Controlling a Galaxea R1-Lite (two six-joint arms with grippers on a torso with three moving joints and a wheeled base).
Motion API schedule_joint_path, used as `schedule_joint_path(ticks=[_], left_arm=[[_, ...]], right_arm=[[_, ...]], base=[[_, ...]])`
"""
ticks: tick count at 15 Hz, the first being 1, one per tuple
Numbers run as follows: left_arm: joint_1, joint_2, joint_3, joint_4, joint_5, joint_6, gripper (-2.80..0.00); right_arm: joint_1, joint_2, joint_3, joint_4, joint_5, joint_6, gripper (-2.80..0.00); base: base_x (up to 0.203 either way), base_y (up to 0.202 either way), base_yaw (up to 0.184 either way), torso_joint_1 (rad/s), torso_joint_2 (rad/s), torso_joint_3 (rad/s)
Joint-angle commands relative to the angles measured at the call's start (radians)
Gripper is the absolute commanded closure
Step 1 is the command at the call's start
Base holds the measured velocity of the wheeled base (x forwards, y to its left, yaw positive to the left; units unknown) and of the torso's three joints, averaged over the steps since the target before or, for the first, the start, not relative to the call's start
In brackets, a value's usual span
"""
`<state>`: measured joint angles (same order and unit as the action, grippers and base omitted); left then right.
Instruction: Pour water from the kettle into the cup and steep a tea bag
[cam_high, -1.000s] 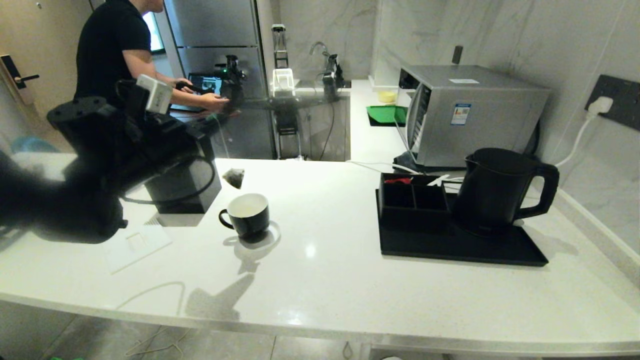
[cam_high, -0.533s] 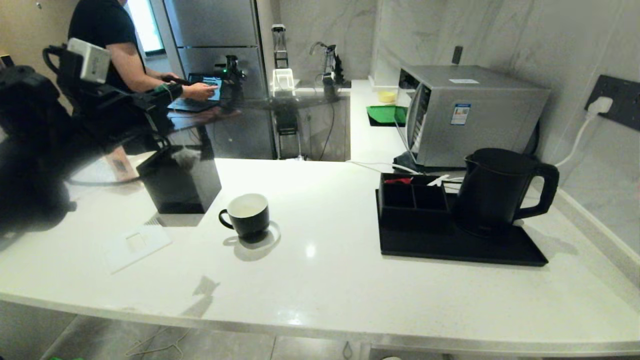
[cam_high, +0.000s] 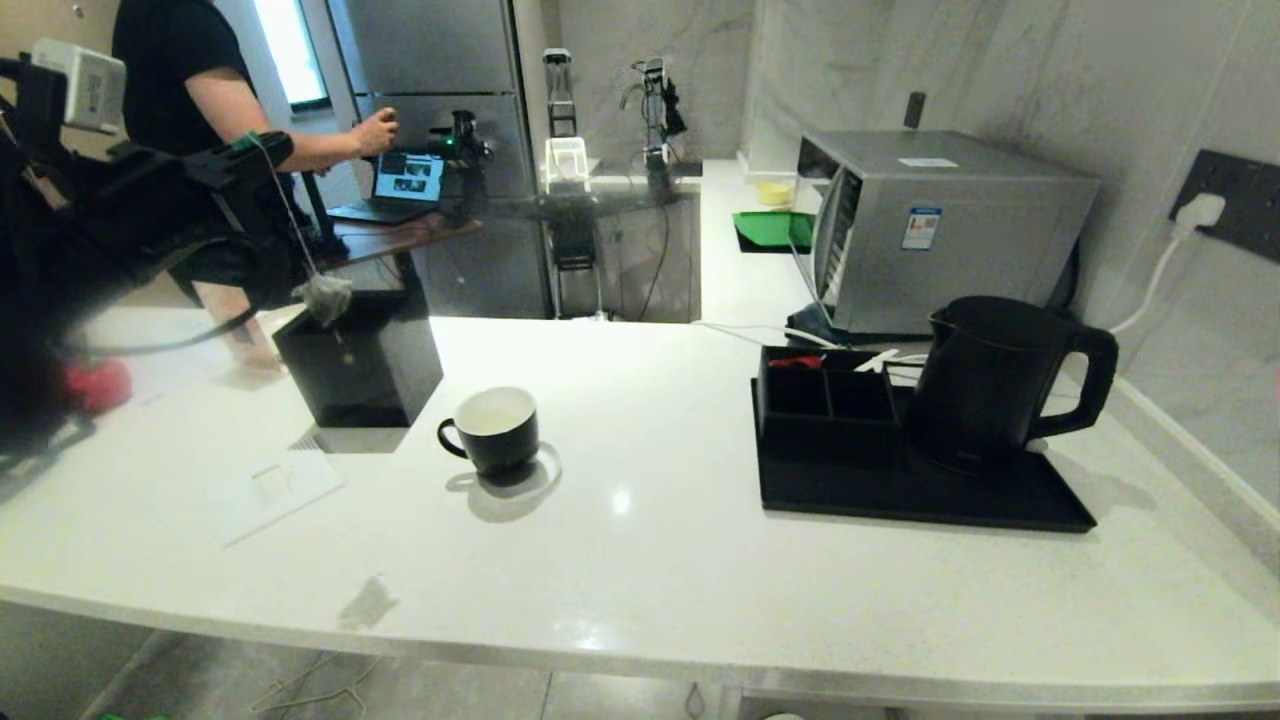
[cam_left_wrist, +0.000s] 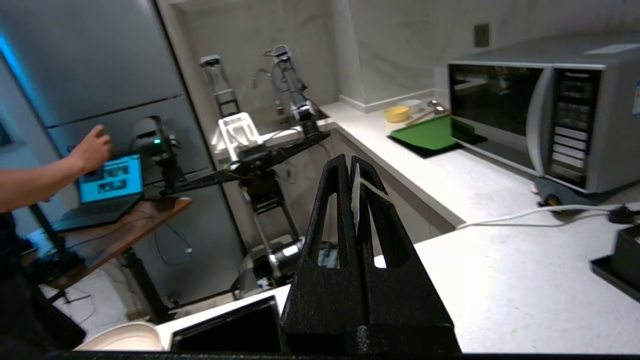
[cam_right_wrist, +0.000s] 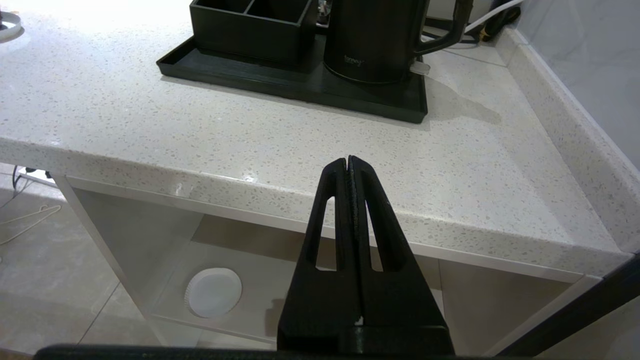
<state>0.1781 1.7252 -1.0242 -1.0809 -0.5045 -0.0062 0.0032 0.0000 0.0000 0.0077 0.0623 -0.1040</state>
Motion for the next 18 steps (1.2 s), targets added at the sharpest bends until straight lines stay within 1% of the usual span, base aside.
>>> schedule_joint_path(ticks=[1, 3, 5, 8, 11, 14, 18], left_arm=[[0.024, -0.010, -0.002, -0.007, -0.002, -0.002, 0.00], [0.048, -0.012, -0.007, -0.007, 0.000, -0.025, 0.00], [0.072, -0.012, -0.022, -0.004, 0.012, -0.031, 0.00], [0.094, -0.016, -0.058, 0.044, 0.026, -0.049, 0.00], [0.103, 0.016, -0.119, 0.081, 0.075, -0.049, 0.00], [0.115, 0.093, -0.231, 0.089, 0.144, -0.049, 0.00], [0.150, 0.214, -0.427, 0.145, 0.158, -0.049, 0.00]], right_arm=[[0.000, 0.000, 0.000, 0.000, 0.001, 0.000, 0.00], [0.000, 0.000, 0.000, 0.000, 0.001, 0.000, 0.00], [0.001, 0.000, 0.000, 0.000, 0.001, -0.002, 0.00], [0.001, 0.000, 0.000, 0.001, 0.002, -0.002, 0.00], [0.001, 0.000, 0.000, 0.000, 0.001, 0.000, 0.00], [0.000, 0.000, 0.000, 0.000, 0.001, 0.000, 0.00], [0.001, 0.000, 0.000, 0.000, 0.001, -0.002, 0.00]], base=[[0.000, 0.000, 0.000, 0.000, 0.00, 0.000], [0.000, 0.000, 0.000, 0.000, 0.00, 0.000], [0.000, 0.000, 0.000, 0.000, 0.00, 0.000], [0.000, 0.000, 0.000, 0.000, 0.00, 0.000], [0.000, 0.000, 0.000, 0.000, 0.00, 0.000], [0.000, 0.000, 0.000, 0.000, 0.00, 0.000], [0.000, 0.000, 0.000, 0.000, 0.00, 0.000]])
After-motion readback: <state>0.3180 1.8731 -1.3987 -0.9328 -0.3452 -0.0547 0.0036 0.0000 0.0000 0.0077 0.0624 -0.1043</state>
